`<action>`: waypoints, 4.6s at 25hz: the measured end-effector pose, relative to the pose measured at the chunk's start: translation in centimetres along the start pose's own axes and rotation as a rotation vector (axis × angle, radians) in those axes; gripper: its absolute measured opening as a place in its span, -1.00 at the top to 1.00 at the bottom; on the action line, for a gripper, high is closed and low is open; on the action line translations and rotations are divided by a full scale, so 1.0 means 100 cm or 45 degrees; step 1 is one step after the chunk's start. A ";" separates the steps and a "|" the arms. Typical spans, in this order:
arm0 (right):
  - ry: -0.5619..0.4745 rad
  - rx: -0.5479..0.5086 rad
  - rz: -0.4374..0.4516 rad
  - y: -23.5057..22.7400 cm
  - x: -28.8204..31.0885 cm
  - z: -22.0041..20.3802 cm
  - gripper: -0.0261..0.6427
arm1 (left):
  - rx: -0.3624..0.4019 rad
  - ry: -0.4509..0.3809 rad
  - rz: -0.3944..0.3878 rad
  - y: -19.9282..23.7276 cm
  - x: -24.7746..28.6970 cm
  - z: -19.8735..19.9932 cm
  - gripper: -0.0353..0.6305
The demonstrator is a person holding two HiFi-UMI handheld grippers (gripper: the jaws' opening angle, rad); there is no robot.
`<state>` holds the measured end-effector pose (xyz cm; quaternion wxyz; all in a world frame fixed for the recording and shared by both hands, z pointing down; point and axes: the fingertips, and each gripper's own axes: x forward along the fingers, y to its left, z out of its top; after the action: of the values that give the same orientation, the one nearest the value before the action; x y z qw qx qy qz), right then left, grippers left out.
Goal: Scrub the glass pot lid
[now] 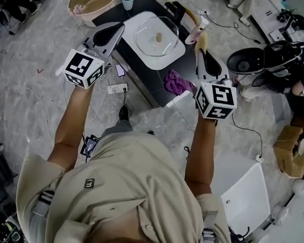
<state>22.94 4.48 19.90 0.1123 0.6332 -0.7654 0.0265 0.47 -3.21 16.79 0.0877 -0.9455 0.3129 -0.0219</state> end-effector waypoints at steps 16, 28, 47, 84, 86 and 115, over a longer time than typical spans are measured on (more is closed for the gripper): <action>0.093 -0.025 -0.159 0.030 0.087 0.011 0.81 | -0.092 -0.066 -0.155 0.106 0.038 -0.036 0.88; 0.187 -0.014 -0.105 0.011 0.166 -0.022 0.81 | -0.161 0.042 -0.115 0.141 0.066 -0.096 0.88; 0.496 -0.037 0.015 -0.059 0.367 -0.174 0.81 | -0.247 0.281 0.027 0.167 0.098 -0.193 0.88; 0.907 -0.180 0.546 0.156 0.507 -0.417 0.81 | -0.515 0.492 0.300 0.164 0.015 -0.354 0.88; 0.902 -0.204 0.539 0.156 0.507 -0.416 0.81 | -0.512 0.487 0.301 0.164 0.014 -0.354 0.88; 0.808 -0.252 0.018 -0.075 0.467 -0.333 0.81 | -0.506 0.454 0.178 0.156 0.059 -0.334 0.88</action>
<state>26.82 -35.93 61.10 0.4058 0.5739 -0.6956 0.1486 -7.18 -24.13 46.74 -0.1547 -0.9015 0.3859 -0.1201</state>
